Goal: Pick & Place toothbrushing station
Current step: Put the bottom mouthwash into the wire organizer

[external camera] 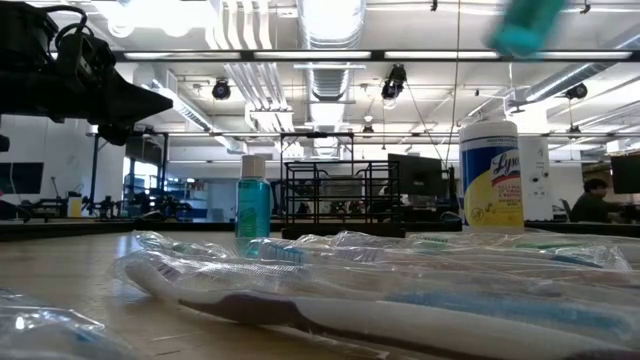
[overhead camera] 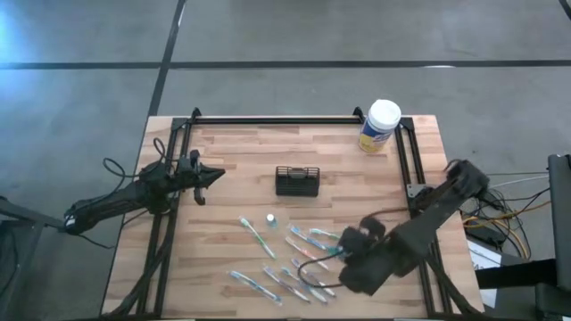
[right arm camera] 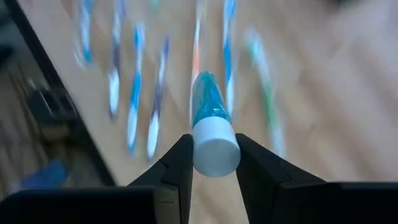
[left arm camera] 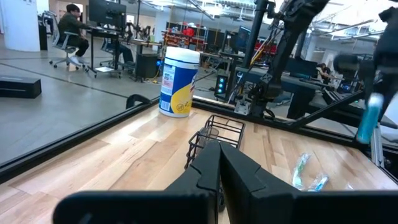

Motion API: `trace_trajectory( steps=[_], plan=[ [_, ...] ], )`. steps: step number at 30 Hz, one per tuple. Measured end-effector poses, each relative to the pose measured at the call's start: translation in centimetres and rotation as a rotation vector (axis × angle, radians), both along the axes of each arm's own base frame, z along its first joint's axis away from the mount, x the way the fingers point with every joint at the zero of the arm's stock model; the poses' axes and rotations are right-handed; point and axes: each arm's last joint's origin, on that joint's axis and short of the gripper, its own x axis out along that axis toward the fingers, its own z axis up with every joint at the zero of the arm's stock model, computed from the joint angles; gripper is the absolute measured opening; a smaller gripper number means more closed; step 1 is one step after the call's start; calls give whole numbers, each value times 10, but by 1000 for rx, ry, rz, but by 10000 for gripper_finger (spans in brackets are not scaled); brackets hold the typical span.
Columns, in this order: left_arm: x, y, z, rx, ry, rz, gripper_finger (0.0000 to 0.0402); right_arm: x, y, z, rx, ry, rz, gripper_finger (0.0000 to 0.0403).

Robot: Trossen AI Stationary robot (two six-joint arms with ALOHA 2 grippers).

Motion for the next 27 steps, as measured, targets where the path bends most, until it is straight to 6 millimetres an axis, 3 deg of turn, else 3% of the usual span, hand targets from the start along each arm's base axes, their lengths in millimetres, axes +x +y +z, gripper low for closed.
trace_trajectory(
  steps=[6, 14, 20, 27],
  plan=[
    [0, 0, 0, 0, 0, 0, 12, -29, -33, 39, -178, -211, 65, 90],
    [0, 0, 0, -14, -4, 1, 12, -59, -71, 50, -260, -267, 98, 91],
    [0, 0, 0, -28, -8, 2, 12, -89, -101, 38, -213, -446, 56, 92],
    [0, 0, 0, -28, -8, 2, 12, -109, -118, -4, -151, -667, 101, 92]
  ],
)
